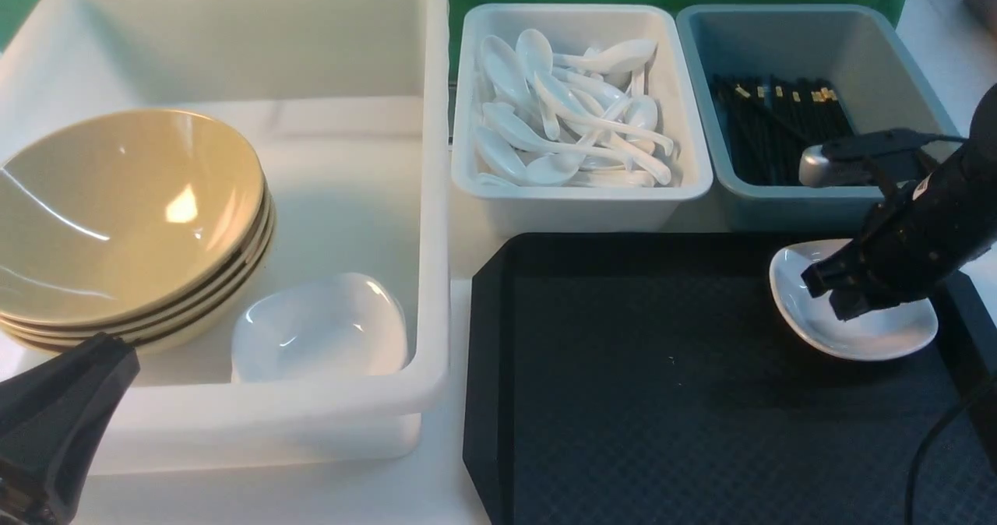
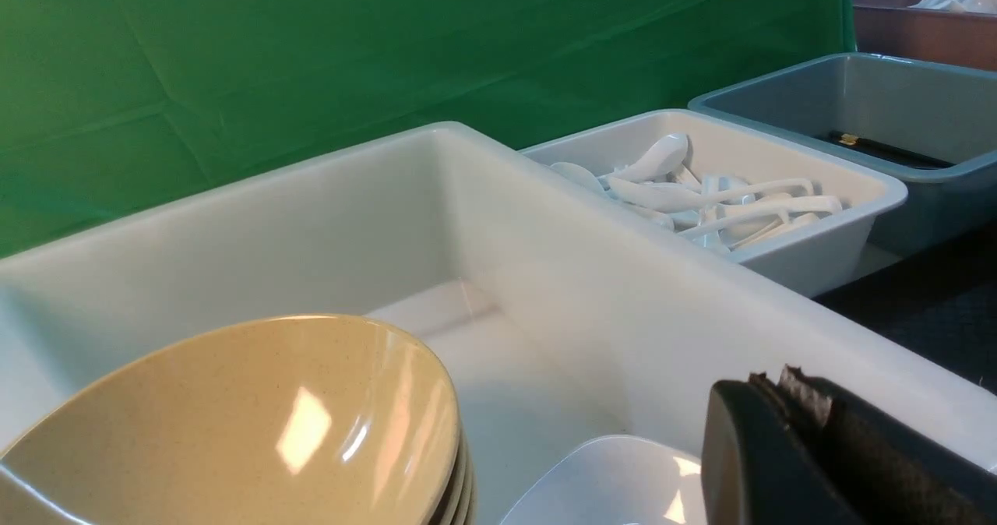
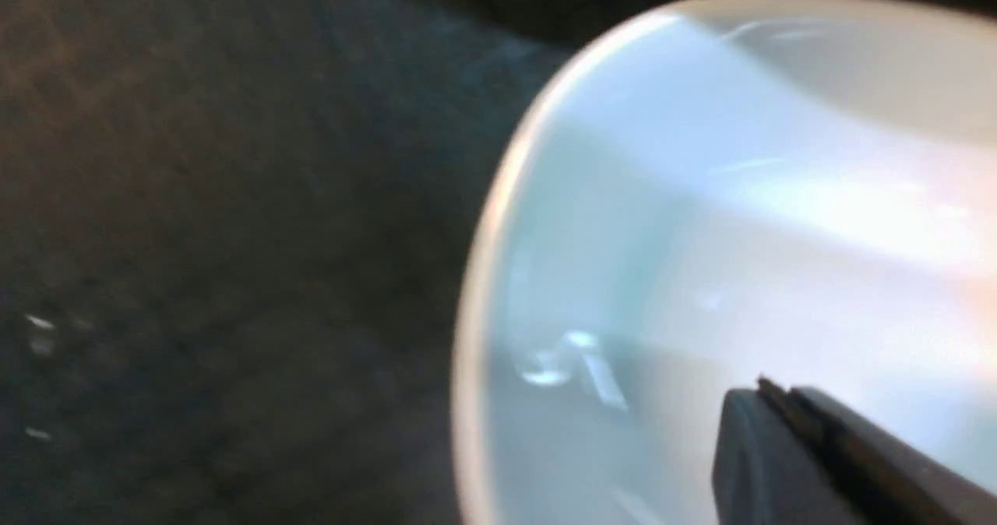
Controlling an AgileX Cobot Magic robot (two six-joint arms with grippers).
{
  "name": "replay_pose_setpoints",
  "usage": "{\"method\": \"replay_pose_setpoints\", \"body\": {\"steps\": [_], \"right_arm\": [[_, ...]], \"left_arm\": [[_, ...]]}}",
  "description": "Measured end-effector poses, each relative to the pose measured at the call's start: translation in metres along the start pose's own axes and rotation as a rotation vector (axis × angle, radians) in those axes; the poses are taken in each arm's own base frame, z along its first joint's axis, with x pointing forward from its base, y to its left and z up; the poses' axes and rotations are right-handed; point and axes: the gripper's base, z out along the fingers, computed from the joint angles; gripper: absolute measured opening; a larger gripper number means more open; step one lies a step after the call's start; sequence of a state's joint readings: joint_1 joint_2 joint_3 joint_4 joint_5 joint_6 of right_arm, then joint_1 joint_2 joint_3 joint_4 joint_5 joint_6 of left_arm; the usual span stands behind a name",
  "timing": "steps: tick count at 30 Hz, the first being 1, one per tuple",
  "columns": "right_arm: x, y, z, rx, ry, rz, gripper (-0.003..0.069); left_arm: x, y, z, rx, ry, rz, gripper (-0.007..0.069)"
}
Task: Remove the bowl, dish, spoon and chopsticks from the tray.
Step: Use the right arm to grab the plate
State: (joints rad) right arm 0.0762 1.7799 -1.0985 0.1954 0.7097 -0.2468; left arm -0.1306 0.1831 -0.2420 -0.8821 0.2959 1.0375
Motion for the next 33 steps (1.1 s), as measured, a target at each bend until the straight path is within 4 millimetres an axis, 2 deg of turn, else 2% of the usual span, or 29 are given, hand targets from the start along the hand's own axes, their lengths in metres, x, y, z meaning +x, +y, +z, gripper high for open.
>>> {"method": "replay_pose_setpoints", "body": {"steps": [1,5,8,10,11,12,14,18,21,24,26,30,31,32,33], "right_arm": [[0.000,0.002,0.001,-0.007,0.004,-0.005,0.0048],[0.001,0.031,0.007,-0.117,0.024,-0.117,0.0071],[0.000,0.034,0.005,-0.129,0.037,-0.133,0.0110],[-0.004,0.027,0.000,-0.107,0.035,-0.113,0.0171],[-0.007,0.016,-0.006,-0.078,0.028,-0.071,0.0233],[-0.007,0.011,-0.009,-0.062,0.026,-0.049,0.0258],[-0.008,-0.011,-0.016,-0.022,0.011,0.030,0.0356],[-0.005,-0.034,-0.018,0.009,0.009,0.116,0.0453],[0.000,-0.043,-0.003,0.006,0.050,0.152,0.0486],[0.003,-0.041,0.015,-0.031,0.103,0.164,0.0461],[0.002,-0.039,0.015,-0.051,0.095,0.160,0.0423],[0.005,-0.032,0.006,-0.094,0.130,0.107,0.0199],[0.004,-0.031,0.004,-0.096,0.124,0.105,0.0189],[0.002,-0.028,-0.013,-0.109,0.104,0.092,0.0109],[0.001,-0.028,-0.016,-0.107,0.096,0.091,0.0103]], "left_arm": [[0.000,0.000,0.000,0.000,0.000,0.000,-0.0008],[0.001,0.000,0.000,0.001,0.004,-0.001,-0.0008],[0.003,0.000,0.001,0.001,0.009,-0.002,-0.0008],[0.003,0.000,0.001,0.001,0.009,-0.002,-0.0008],[0.003,0.000,0.001,0.001,0.009,-0.002,-0.0008],[0.003,0.000,0.001,0.001,0.009,-0.002,-0.0008],[0.003,0.000,0.001,0.001,0.009,-0.002,-0.0008],[0.003,0.000,0.001,-0.002,0.007,-0.002,-0.0008],[0.003,0.001,0.001,-0.009,0.003,-0.002,-0.0008],[0.002,0.001,0.001,-0.014,0.000,-0.002,-0.0008],[0.002,0.001,0.001,-0.015,-0.001,-0.002,-0.0008],[0.002,0.001,0.001,-0.019,-0.003,-0.002,-0.0008],[0.002,0.001,0.001,-0.019,-0.003,-0.002,-0.0008],[0.002,0.001,0.001,-0.019,-0.003,-0.003,-0.0008],[0.002,0.001,0.001,-0.019,-0.003,-0.003,-0.0008]]}}
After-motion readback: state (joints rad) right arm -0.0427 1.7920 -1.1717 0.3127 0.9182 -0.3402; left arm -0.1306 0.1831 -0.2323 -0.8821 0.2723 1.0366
